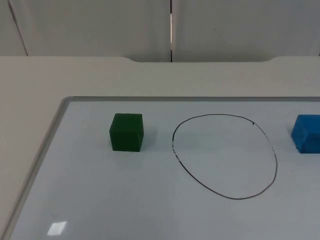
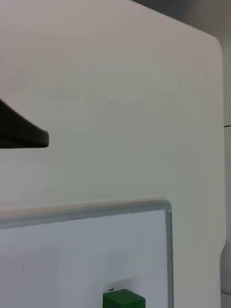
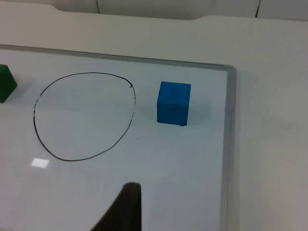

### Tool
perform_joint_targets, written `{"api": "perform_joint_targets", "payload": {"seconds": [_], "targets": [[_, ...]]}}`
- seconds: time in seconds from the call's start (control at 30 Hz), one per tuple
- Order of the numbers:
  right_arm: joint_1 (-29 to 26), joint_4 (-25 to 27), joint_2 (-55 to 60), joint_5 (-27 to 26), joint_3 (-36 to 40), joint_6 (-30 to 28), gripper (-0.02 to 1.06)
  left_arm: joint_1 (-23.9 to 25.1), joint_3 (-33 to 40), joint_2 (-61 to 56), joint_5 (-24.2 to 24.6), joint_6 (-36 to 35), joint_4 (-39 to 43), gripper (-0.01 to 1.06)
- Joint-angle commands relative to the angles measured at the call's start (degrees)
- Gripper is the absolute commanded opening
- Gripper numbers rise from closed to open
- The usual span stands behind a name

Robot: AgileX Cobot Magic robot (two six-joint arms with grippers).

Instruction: Push the two cubes into the marked area.

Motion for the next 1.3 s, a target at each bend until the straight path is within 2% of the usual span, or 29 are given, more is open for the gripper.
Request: {"api": "perform_joint_targets", "payload": {"seconds": [0.0,0.1,0.5,0.57,0.67,0.7,0.77,0.87,0.9,0.93,1.0,1.27], "targets": [[-0.2,0.0,-0.2,-0.4,0.1,-0.8,1.05,0.1,-0.4,1.2,-1.5,-0.1,-1.1,1.04],[-0.2,0.0,-0.2,-0.4,0.1,-0.8,1.05,0.1,-0.4,3.9,-4.2,-0.1,-2.1,1.0],[-0.2,0.0,-0.2,-0.4,0.1,-0.8,1.05,0.1,-0.4,8.4,-10.1,-0.1,-3.8,0.88],[-0.2,0.0,-0.2,-0.4,0.1,-0.8,1.05,0.1,-0.4,9.1,-10.9,-0.1,-3.9,0.79],[-0.2,0.0,-0.2,-0.4,0.1,-0.8,1.05,0.1,-0.4,10.2,-12.6,0.2,-3.9,0.54],[-0.2,0.0,-0.2,-0.4,0.1,-0.8,1.05,0.1,-0.4,10.2,-12.6,0.2,-3.9,0.54],[-0.2,0.0,-0.2,-0.4,0.1,-0.8,1.05,0.1,-0.4,11.0,-14.3,1.6,-4.3,0.32],[-0.2,0.0,-0.2,-0.4,0.1,-0.8,1.05,0.1,-0.4,12.1,-17.5,6.0,-7.8,0.08],[-0.2,0.0,-0.2,-0.4,0.1,-0.8,1.05,0.1,-0.4,12.1,-17.5,6.0,-7.8,0.08],[-0.2,0.0,-0.2,-0.4,0.1,-0.8,1.05,0.1,-0.4,13.1,-19.0,7.6,-10.2,0.0],[-0.2,0.0,-0.2,-0.4,0.1,-0.8,1.05,0.1,-0.4,14.9,-21.3,10.2,-14.3,0.0],[-0.2,0.0,-0.2,-0.4,0.1,-0.8,1.05,0.1,-0.4,22.8,-23.7,17.9,-23.2,0.0]]}}
